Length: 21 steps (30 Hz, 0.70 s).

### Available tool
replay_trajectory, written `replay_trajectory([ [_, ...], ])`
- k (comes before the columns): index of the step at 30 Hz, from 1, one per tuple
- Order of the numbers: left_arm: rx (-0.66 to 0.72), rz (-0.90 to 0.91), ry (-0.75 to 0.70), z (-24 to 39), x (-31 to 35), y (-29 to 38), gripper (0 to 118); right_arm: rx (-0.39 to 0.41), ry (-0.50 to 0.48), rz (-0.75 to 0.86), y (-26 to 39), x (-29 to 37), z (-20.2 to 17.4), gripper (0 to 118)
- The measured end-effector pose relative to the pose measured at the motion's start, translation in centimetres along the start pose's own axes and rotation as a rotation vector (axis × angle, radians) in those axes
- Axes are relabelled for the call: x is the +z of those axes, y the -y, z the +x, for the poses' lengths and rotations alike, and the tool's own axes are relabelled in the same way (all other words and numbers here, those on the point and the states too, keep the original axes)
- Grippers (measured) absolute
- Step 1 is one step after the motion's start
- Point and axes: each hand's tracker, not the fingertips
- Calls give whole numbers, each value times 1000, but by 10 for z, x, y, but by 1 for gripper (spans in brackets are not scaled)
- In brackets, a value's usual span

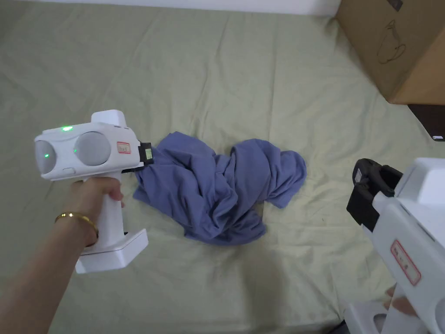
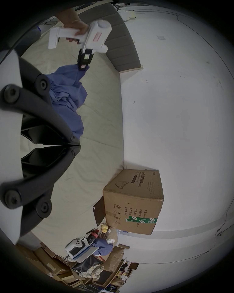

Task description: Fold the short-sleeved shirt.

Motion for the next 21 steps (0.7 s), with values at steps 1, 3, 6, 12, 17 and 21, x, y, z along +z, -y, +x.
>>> replay_trajectory([
  [1,2,21,1,0,10,3,3,1,-9,-16,-4,-4,0,0],
  [3,7,45,8,-3,28,13,3,4,-32,-52,-16,-15,1,0],
  [6,7,66,4,-5,40,27,3,14,-52,-130,-34,-45,3,23],
  [12,43,72,-4,-11,50,53,3,54,-99,-360,-57,-138,0,116],
  [17,72,75,2,-15,56,65,3,159,-18,-522,-52,-226,-7,116],
  [21,95,71,8,-17,56,66,3,83,40,-653,-30,-285,-2,116],
])
